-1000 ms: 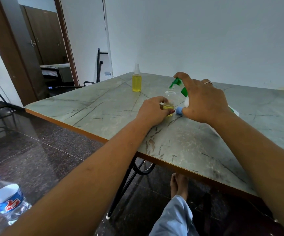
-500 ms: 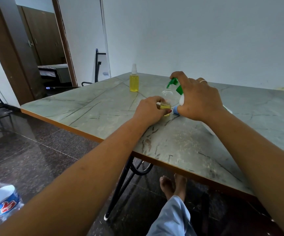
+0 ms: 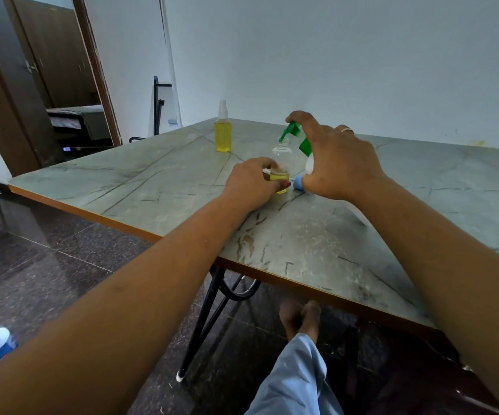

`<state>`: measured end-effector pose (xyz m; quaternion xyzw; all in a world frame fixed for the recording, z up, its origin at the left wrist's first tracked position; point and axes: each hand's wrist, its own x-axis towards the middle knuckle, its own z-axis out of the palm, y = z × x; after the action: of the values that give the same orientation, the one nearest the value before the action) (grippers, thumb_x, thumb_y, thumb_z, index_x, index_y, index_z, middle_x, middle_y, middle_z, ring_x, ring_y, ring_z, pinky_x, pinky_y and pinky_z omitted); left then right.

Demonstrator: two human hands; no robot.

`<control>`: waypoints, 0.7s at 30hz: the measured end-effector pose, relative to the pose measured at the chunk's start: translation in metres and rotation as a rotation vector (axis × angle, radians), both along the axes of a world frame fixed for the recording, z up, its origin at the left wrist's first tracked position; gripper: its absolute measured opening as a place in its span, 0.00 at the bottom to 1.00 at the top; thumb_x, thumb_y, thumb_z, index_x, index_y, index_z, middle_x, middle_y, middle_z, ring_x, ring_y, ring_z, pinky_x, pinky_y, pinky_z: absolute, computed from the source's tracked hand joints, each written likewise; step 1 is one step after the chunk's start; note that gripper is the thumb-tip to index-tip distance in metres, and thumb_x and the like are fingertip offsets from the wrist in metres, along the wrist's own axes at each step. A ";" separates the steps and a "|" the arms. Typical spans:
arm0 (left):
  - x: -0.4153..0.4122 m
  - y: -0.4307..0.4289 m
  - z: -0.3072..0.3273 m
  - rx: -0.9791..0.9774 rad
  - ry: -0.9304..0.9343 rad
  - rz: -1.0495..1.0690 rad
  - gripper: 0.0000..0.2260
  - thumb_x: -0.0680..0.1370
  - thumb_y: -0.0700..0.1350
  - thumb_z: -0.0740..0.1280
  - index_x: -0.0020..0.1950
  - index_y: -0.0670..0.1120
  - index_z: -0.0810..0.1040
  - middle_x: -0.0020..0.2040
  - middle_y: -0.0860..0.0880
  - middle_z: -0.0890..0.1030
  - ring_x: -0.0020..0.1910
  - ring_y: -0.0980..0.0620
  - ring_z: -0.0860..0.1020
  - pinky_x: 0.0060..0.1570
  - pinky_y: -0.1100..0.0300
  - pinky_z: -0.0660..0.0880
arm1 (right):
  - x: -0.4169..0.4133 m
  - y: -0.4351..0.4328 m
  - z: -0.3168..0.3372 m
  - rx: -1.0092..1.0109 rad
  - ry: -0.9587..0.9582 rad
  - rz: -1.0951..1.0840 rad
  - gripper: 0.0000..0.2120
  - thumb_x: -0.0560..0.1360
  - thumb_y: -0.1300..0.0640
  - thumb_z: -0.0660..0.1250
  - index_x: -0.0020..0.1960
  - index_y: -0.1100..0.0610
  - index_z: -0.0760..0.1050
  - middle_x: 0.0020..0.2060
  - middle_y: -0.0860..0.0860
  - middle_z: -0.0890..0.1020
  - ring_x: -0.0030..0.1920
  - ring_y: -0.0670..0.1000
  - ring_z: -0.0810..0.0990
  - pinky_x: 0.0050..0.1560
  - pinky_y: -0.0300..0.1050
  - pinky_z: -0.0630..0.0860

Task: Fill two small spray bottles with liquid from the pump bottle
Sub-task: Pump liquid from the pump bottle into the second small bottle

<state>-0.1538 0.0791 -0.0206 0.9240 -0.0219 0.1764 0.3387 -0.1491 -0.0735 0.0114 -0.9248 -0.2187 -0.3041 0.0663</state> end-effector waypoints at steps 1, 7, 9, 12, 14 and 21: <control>0.000 0.000 0.000 0.002 -0.001 0.001 0.21 0.73 0.53 0.70 0.64 0.49 0.74 0.60 0.47 0.79 0.57 0.50 0.76 0.51 0.63 0.68 | 0.000 0.000 0.001 -0.001 -0.005 -0.003 0.42 0.65 0.51 0.73 0.70 0.42 0.52 0.56 0.53 0.77 0.53 0.58 0.74 0.42 0.48 0.73; -0.002 -0.001 0.001 0.022 0.009 -0.002 0.20 0.74 0.53 0.70 0.64 0.49 0.74 0.61 0.47 0.79 0.57 0.50 0.76 0.52 0.63 0.68 | -0.002 0.002 0.000 -0.013 -0.031 -0.013 0.39 0.65 0.51 0.73 0.68 0.43 0.55 0.52 0.53 0.78 0.51 0.56 0.74 0.39 0.45 0.69; -0.003 -0.001 0.001 0.027 0.013 0.003 0.20 0.73 0.53 0.70 0.64 0.49 0.74 0.60 0.47 0.79 0.57 0.50 0.76 0.51 0.62 0.68 | -0.003 0.001 0.000 -0.013 -0.034 -0.012 0.39 0.64 0.52 0.73 0.68 0.44 0.55 0.51 0.53 0.78 0.51 0.57 0.74 0.38 0.45 0.68; -0.002 -0.001 0.001 0.021 0.008 0.005 0.20 0.73 0.53 0.70 0.64 0.49 0.74 0.60 0.47 0.79 0.57 0.51 0.76 0.51 0.63 0.68 | -0.002 0.002 0.000 -0.016 -0.039 -0.003 0.39 0.64 0.51 0.73 0.68 0.44 0.55 0.51 0.53 0.77 0.51 0.57 0.74 0.39 0.45 0.69; -0.002 -0.001 0.001 0.018 0.005 0.005 0.20 0.73 0.53 0.70 0.64 0.49 0.74 0.60 0.47 0.78 0.57 0.51 0.76 0.51 0.63 0.68 | 0.000 0.002 -0.001 -0.022 -0.038 -0.001 0.40 0.65 0.51 0.73 0.69 0.44 0.54 0.53 0.53 0.77 0.51 0.57 0.74 0.40 0.46 0.70; 0.000 0.000 0.000 0.016 -0.001 0.002 0.21 0.73 0.53 0.70 0.64 0.48 0.74 0.61 0.47 0.79 0.57 0.50 0.77 0.51 0.63 0.69 | 0.001 -0.001 -0.001 -0.028 -0.020 -0.002 0.47 0.65 0.50 0.73 0.73 0.40 0.46 0.55 0.53 0.77 0.56 0.59 0.74 0.41 0.49 0.73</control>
<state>-0.1538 0.0788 -0.0204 0.9266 -0.0226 0.1770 0.3311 -0.1485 -0.0743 0.0108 -0.9228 -0.2226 -0.3104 0.0508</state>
